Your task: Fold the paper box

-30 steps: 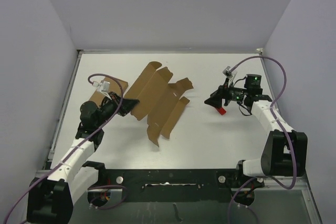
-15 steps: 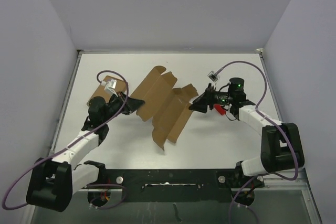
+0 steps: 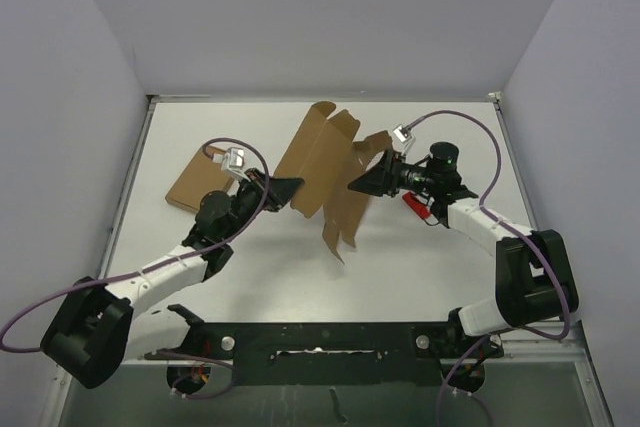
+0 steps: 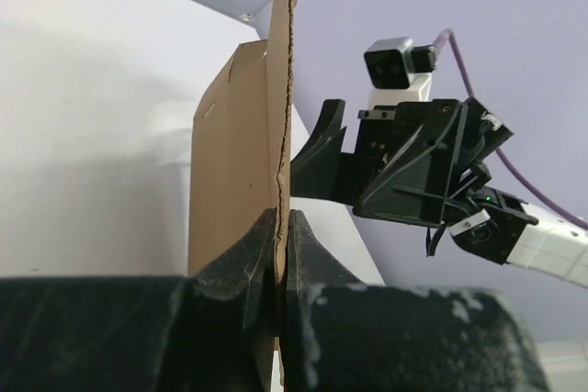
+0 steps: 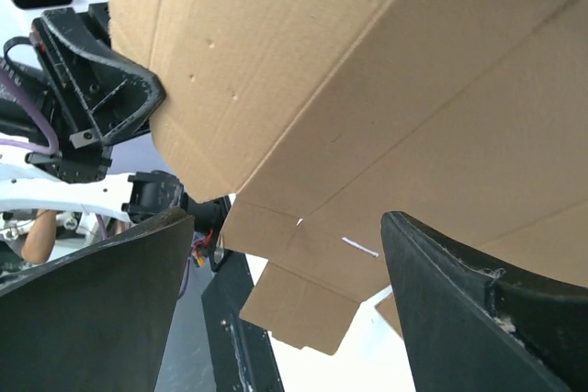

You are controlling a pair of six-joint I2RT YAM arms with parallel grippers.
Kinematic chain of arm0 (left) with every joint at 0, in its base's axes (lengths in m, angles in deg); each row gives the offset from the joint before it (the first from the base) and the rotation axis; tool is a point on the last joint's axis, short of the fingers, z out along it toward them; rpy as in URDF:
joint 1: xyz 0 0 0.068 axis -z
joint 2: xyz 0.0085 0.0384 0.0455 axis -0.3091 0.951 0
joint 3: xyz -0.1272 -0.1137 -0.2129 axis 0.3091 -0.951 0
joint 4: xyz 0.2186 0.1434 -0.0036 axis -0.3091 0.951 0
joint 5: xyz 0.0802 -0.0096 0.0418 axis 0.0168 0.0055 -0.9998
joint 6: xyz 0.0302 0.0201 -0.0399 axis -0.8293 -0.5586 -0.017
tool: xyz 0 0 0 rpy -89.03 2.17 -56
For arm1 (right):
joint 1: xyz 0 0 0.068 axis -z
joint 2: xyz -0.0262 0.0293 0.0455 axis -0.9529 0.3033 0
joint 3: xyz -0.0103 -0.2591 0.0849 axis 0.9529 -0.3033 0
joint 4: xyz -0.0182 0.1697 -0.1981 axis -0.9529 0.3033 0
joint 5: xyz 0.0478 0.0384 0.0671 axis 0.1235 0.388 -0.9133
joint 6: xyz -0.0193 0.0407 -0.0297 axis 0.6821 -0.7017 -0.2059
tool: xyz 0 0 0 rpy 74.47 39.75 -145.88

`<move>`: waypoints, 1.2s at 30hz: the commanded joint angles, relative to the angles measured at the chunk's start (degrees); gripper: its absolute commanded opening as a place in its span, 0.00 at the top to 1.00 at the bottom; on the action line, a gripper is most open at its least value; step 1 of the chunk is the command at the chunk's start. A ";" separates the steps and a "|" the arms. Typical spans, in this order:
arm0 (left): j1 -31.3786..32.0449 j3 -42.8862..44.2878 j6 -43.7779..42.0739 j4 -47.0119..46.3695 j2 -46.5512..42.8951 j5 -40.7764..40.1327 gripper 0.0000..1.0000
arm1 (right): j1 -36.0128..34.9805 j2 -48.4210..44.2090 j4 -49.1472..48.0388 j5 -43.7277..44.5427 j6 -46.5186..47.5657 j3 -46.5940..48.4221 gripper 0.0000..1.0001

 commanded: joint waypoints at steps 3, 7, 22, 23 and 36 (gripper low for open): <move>4.92 4.00 0.32 -12.33 3.09 -8.14 1.00 | 0.31 -1.85 -7.86 2.08 -6.35 -1.29 0.15; 6.71 4.78 1.02 -15.52 5.49 -8.48 1.00 | 1.45 -1.89 -12.60 2.29 -10.12 -2.79 0.16; 10.08 7.02 8.28 -28.50 18.20 -5.60 1.00 | 3.80 -1.37 -19.60 0.72 -14.68 -4.22 0.21; 10.19 7.11 8.59 -28.96 18.70 -5.51 1.00 | 3.95 -1.35 -19.79 0.65 -14.78 -4.29 0.22; 10.47 7.31 11.56 -28.87 23.73 -5.03 1.00 | 5.31 -1.38 -23.61 0.21 -16.93 -5.40 0.39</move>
